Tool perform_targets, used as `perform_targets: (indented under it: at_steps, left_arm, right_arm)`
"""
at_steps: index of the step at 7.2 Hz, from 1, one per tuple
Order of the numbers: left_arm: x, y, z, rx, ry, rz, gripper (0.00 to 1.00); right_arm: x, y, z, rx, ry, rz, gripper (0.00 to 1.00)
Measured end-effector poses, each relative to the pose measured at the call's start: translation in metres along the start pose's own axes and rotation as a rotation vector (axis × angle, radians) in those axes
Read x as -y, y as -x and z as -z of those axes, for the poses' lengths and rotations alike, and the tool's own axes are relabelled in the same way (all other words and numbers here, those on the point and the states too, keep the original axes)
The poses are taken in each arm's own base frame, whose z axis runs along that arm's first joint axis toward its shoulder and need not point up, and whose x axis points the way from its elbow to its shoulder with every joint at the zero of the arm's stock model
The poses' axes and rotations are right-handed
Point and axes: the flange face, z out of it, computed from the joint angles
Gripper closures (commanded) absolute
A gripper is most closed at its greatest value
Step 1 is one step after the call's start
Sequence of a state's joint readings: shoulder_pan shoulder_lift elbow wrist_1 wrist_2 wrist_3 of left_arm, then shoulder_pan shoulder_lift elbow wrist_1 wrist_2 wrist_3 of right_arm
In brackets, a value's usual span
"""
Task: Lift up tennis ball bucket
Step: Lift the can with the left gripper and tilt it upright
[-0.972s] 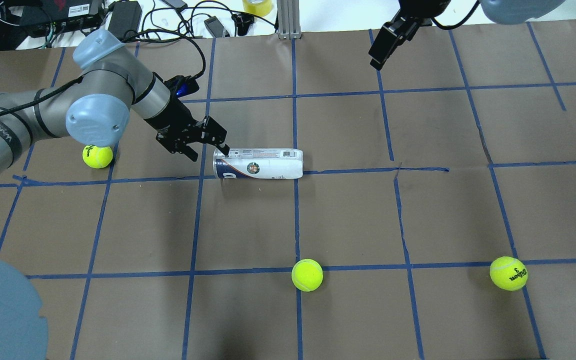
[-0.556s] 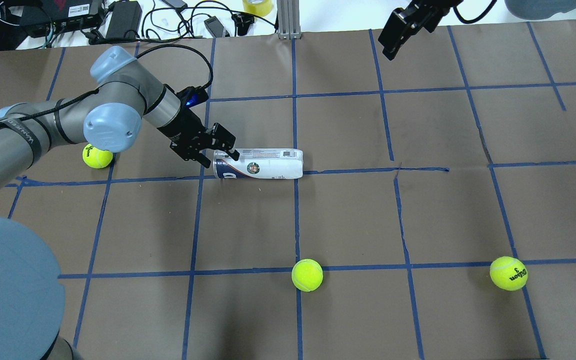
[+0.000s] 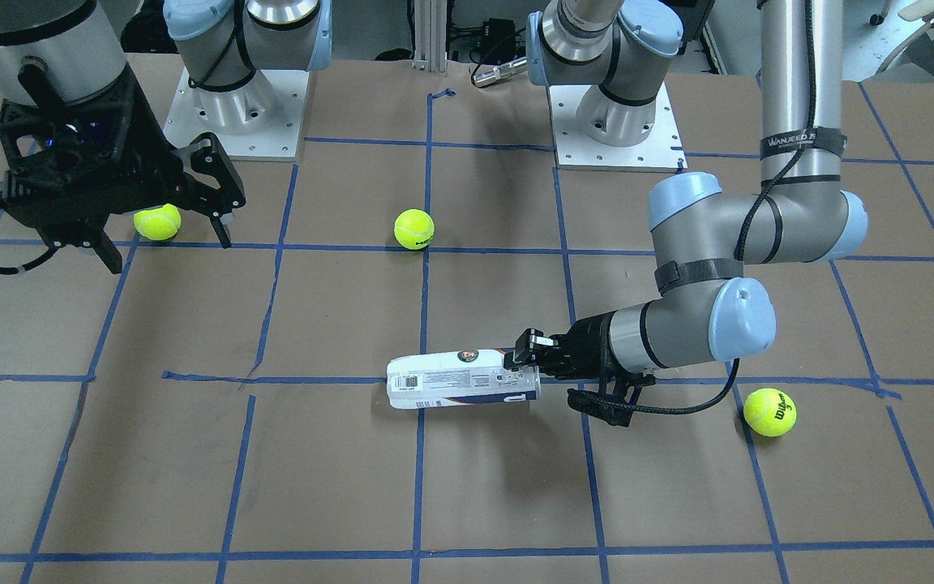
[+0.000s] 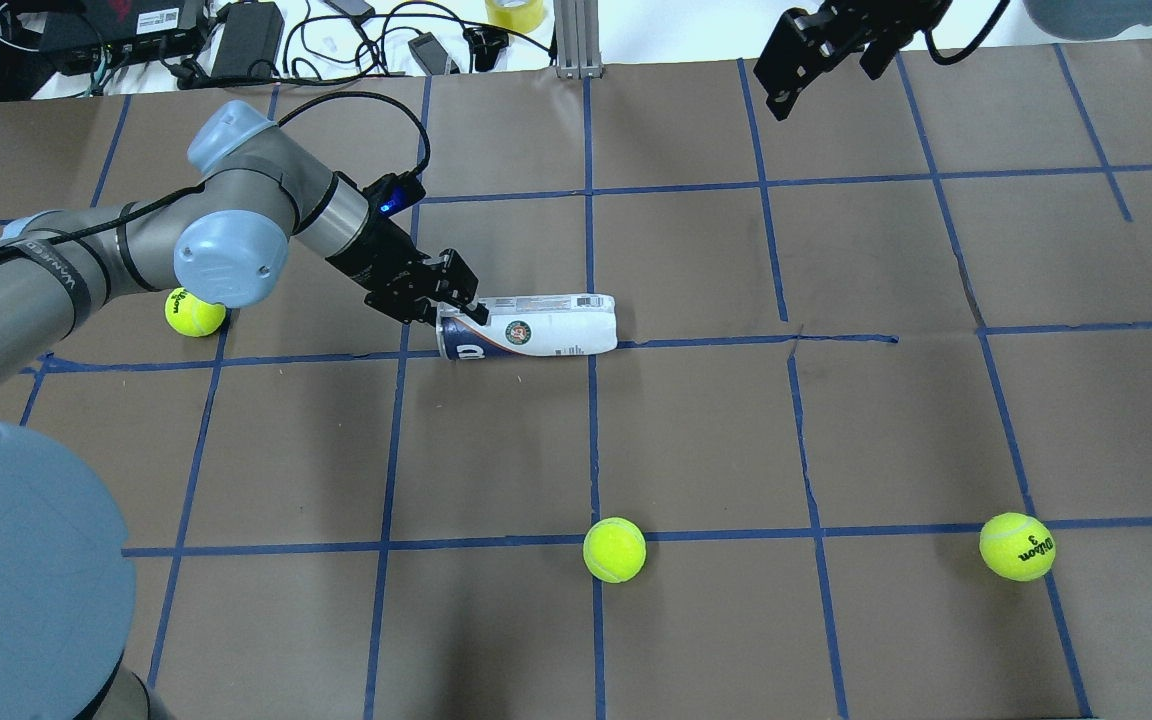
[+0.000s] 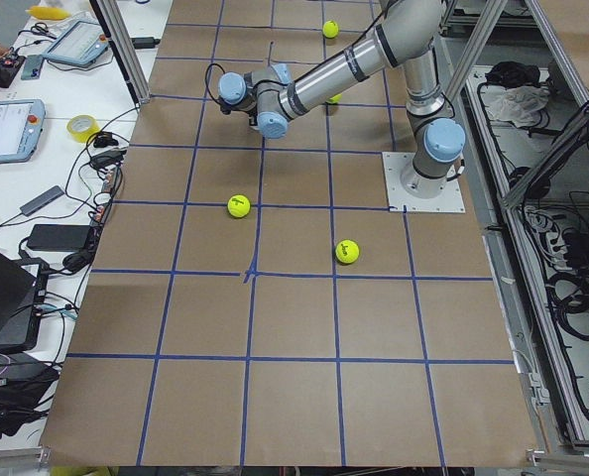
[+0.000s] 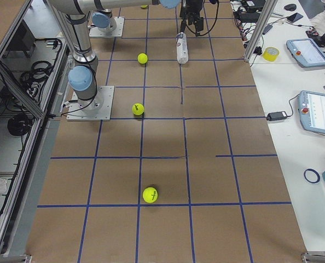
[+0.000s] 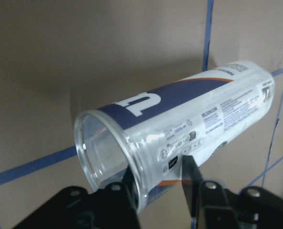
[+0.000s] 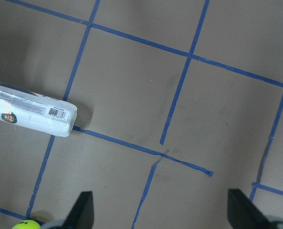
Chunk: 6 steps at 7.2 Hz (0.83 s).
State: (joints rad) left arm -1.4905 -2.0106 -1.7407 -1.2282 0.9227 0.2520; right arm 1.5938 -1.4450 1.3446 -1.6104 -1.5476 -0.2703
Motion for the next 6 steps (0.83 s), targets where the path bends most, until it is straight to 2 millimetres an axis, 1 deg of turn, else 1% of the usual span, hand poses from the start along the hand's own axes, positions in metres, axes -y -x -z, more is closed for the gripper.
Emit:
perform_targets:
  at_steps: [2,4,5,6]
  left_arm:
    - [-0.002,-0.018,0.008,-0.039,-0.026,0.026,1.00]
    - [-0.004,-0.045,0.031,-0.038,-0.073,0.084,1.00]
    - [-0.004,-0.066,0.046,-0.044,-0.105,0.113,1.00]
    - [-0.003,-0.092,0.057,-0.053,-0.141,0.145,1.00]
  right_arm:
    - [-0.005,-0.003,0.003,-0.033,0.015,-0.089,0.00]
    - [-0.008,-0.003,0.001,-0.036,0.033,-0.233,0.00]
    - [-0.010,-0.002,0.001,-0.037,0.044,-0.297,0.00]
    - [-0.013,-0.001,0.002,-0.039,0.053,-0.339,0.00]
